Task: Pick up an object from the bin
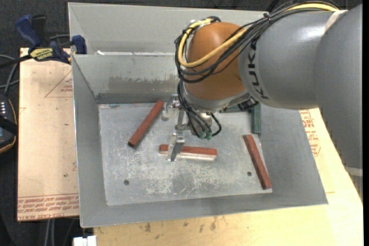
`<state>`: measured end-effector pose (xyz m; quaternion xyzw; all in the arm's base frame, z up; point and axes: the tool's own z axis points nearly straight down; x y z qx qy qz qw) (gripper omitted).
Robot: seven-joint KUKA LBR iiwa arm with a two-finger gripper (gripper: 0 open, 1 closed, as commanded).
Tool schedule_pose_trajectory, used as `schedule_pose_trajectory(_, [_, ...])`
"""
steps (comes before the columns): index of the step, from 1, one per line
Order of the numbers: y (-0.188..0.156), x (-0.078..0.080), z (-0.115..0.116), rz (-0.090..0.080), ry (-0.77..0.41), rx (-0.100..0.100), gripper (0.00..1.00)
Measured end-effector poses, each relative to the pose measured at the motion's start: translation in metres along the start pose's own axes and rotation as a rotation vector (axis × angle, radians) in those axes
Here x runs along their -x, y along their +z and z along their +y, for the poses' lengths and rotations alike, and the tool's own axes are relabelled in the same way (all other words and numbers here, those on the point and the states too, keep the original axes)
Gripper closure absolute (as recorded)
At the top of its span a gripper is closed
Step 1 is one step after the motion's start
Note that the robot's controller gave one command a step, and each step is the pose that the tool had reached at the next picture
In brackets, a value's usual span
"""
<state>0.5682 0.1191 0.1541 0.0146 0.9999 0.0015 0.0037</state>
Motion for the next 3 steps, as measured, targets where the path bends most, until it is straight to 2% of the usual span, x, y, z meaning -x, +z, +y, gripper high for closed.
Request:
schedule_pose_trajectory(1, [0.073,-0.006,-0.033,-0.009,-0.081,0.001,1.0])
schedule_pose_trajectory(2, [0.073,-0.006,-0.033,-0.009,-0.081,0.001,1.0])
schedule_pose_trajectory(3, [-0.061,-0.001,-0.004,0.004,-0.066,-0.001,1.0])
